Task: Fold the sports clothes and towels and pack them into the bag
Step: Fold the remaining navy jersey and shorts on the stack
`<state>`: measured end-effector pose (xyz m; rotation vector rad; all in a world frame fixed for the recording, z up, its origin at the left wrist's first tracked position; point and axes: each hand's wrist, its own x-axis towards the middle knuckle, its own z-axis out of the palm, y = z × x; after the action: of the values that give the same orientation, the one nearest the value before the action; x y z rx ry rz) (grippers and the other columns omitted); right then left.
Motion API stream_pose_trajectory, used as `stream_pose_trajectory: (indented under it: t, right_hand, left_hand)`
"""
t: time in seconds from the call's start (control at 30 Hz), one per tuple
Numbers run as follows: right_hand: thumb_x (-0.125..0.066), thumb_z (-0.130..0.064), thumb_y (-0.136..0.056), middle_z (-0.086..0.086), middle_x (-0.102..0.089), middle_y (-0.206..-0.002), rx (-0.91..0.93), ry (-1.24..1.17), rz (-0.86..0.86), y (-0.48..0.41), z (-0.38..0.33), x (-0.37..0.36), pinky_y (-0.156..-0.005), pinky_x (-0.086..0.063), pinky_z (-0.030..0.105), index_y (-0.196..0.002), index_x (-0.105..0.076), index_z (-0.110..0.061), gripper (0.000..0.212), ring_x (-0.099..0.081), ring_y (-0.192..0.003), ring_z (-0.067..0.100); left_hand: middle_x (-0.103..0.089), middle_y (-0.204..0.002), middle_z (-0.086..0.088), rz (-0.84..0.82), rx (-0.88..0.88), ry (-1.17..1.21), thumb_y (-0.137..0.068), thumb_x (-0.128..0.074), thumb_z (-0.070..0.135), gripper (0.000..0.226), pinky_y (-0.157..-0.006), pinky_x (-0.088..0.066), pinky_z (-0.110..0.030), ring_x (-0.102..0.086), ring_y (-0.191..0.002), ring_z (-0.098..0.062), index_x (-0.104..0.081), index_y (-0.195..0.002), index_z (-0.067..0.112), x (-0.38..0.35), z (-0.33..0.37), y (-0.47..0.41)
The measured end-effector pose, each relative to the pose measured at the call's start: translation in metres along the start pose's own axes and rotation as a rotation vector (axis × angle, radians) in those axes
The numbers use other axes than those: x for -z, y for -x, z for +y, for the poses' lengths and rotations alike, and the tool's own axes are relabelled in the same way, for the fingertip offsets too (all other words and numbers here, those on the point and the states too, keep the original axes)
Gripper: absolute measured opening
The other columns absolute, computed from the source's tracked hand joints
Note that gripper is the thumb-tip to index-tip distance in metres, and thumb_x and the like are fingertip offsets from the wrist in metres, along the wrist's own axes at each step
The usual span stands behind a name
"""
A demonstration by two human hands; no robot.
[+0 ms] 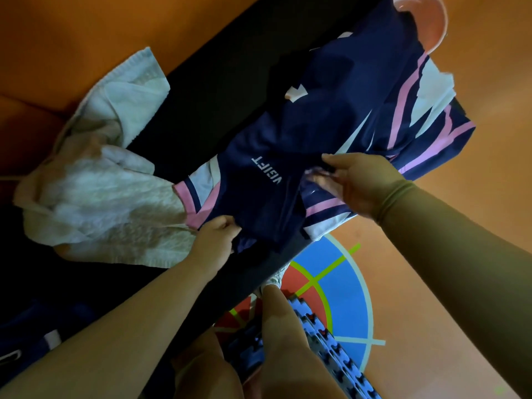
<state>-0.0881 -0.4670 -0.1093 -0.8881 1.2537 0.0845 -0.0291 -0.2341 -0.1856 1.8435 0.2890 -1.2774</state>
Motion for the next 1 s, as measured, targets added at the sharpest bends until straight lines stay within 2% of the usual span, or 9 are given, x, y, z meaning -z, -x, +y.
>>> stream_pose_trajectory:
  t: [0.1,0.2,0.3,0.37,0.5,0.6,0.77,0.87,1.0]
  right_hand:
    - [-0.05,-0.002,-0.093,0.021,-0.06,-0.096,-0.107,-0.185,-0.006,0.002,-0.009,-0.012,-0.058,-0.058,0.025,-0.095,-0.056,0.001,0.007,-0.067,-0.075,0.026]
    - [-0.061,-0.005,-0.087,0.014,-0.06,-0.092,0.1,0.401,0.055,-0.006,-0.002,-0.012,-0.063,-0.058,0.034,-0.105,-0.053,-0.006,0.02,-0.062,-0.074,0.025]
    - [-0.072,-0.023,-0.079,0.013,-0.053,-0.117,0.439,1.201,0.18,-0.014,0.01,0.001,-0.09,-0.046,0.039,-0.125,-0.05,-0.011,0.052,-0.053,-0.104,0.03]
    - [-0.072,-0.034,-0.078,0.014,-0.046,-0.127,0.511,1.43,0.187,-0.016,0.016,0.007,-0.098,-0.038,0.043,-0.13,-0.046,-0.01,0.062,-0.04,-0.117,0.034]
    - [-0.063,-0.052,-0.08,0.009,-0.051,-0.115,0.349,1.469,0.208,-0.022,0.019,0.012,-0.091,-0.038,0.047,-0.117,-0.054,-0.015,0.053,-0.04,-0.111,0.036]
    - [-0.054,-0.051,-0.087,-0.001,-0.045,-0.095,0.348,1.478,0.202,-0.023,0.017,0.015,-0.079,-0.031,0.043,-0.087,-0.056,-0.02,0.031,-0.037,-0.101,0.031]
    - [-0.05,-0.054,-0.088,-0.002,-0.041,-0.057,0.328,1.209,-0.018,-0.022,0.014,0.037,-0.075,-0.03,0.043,-0.061,-0.048,-0.018,0.045,-0.038,-0.063,0.02]
    - [-0.044,-0.055,-0.09,-0.004,-0.038,-0.052,0.303,1.214,-0.026,-0.019,0.01,0.046,-0.08,-0.033,0.049,-0.062,-0.05,-0.015,0.049,-0.038,-0.055,0.017]
    - [-0.034,-0.051,-0.096,0.002,-0.05,-0.066,0.298,1.294,0.09,-0.02,0.01,0.041,-0.098,-0.026,0.057,-0.077,-0.059,-0.013,0.05,-0.048,-0.075,0.024]
  left_hand:
    - [-0.062,-0.08,-0.009,0.01,0.144,0.142,-0.097,-0.049,0.015,0.018,-0.07,-0.051,-0.034,-0.061,-0.077,-0.027,-0.058,-0.081,0.013,0.0,0.004,-0.001]
    - [-0.062,-0.081,-0.01,-0.018,0.151,0.09,-0.097,-0.05,0.015,0.015,-0.065,-0.051,-0.031,-0.061,-0.07,-0.023,-0.057,-0.084,0.012,-0.001,0.004,-0.001]
    - [-0.061,-0.085,-0.009,-0.053,0.102,0.009,-0.091,-0.06,0.023,0.011,-0.065,-0.051,-0.031,-0.061,-0.072,-0.021,-0.058,-0.085,0.015,-0.001,0.0,-0.001]
    - [-0.058,-0.079,-0.006,-0.065,0.042,-0.108,-0.087,-0.065,0.032,0.022,-0.066,-0.051,-0.032,-0.059,-0.072,-0.019,-0.058,-0.081,0.012,-0.003,-0.001,0.0]
    - [-0.054,-0.07,-0.008,-0.044,-0.015,-0.235,-0.086,-0.067,0.029,0.029,-0.068,-0.051,-0.038,-0.054,-0.069,-0.021,-0.056,-0.077,0.003,-0.008,-0.005,-0.001]
    - [-0.054,-0.069,-0.01,-0.08,-0.031,-0.341,-0.086,-0.065,0.028,0.031,-0.071,-0.048,-0.044,-0.055,-0.072,-0.027,-0.049,-0.067,0.01,-0.009,-0.011,0.0]
    - [-0.039,-0.054,0.001,-0.219,-0.044,-0.488,-0.085,-0.066,0.026,0.038,-0.056,-0.031,-0.026,-0.039,-0.055,-0.014,-0.041,-0.06,0.012,-0.006,-0.017,0.009]
    - [-0.039,-0.057,-0.002,-0.256,-0.018,-0.427,-0.085,-0.066,0.03,0.041,-0.063,-0.034,-0.029,-0.04,-0.06,-0.016,-0.04,-0.063,0.007,-0.005,-0.02,0.01]
    - [-0.05,-0.071,-0.012,-0.262,0.001,-0.443,-0.087,-0.063,0.034,0.04,-0.066,-0.037,-0.03,-0.046,-0.066,-0.02,-0.043,-0.065,0.007,-0.012,-0.022,0.012]
